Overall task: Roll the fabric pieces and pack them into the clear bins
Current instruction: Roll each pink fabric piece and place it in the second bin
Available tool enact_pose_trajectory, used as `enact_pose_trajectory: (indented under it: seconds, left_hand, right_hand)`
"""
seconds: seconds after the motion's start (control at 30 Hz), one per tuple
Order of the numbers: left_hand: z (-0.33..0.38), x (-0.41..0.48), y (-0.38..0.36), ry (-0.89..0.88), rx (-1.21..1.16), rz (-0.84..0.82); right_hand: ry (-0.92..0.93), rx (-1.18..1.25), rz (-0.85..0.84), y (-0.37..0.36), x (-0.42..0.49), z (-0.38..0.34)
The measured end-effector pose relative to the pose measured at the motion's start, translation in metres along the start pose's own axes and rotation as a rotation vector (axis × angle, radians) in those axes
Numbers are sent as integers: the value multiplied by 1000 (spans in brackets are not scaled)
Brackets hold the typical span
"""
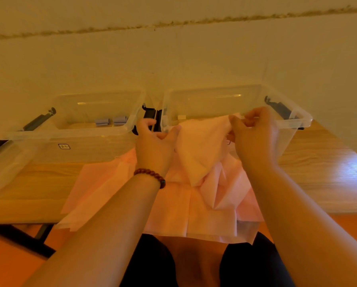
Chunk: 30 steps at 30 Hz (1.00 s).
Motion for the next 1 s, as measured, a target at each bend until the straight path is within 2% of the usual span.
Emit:
enact_pose_trajectory:
  seconds: [0.1, 0.2, 0.27, 0.33, 0.43, 0.53, 0.63, 0.77, 0.83, 0.93, 1.0]
  left_hand:
    - [-15, -12, -8, 156, -60, -63]
    - [-26, -17, -18, 276, 32, -310]
    - [-23, -16, -16, 324, -56, -378]
    - [-11, -11, -12, 378, -283, -439]
    - [14, -1, -7, 435, -549, -573]
    - [27, 0, -4, 411, -428, -675]
    - [32, -2, -2, 372, -314, -626]
    - [45, 10, 7, 389, -297, -482]
    - [55, 13, 8, 411, -383, -514]
    - [64, 15, 6, 580, -599, -637]
    - [63, 18, 1, 665, -658, -674]
  right_hand:
    - [-137, 179, 57, 2, -21, 13]
    - [-424, 343, -180, -6, -37, 23]
    - [-507, 379, -328, -8, -41, 21]
    - [-437, 431, -410, -7, -40, 12]
    - [-327, 662, -478, -9, -35, -13]
    - [-278, 739, -419, -13, -22, -33]
    - [-240, 686, -376, -13, -7, -44]
    - [-166, 632, -506, -13, 6, -55]
    - [-170, 586, -504, -15, 11, -58]
    - [-141, 372, -368, -16, 22, -54]
    - [-111, 269, -298, -14, 29, -52]
Point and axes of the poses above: each hand's wrist, its own x-axis towards the middle knuckle, its own y-axis out of the back of the hand, z = x × y, the point moved 3 cm from there along x, towards the middle knuckle, and after that the axes turned 9 degrees about y, right-handed, at the moved point
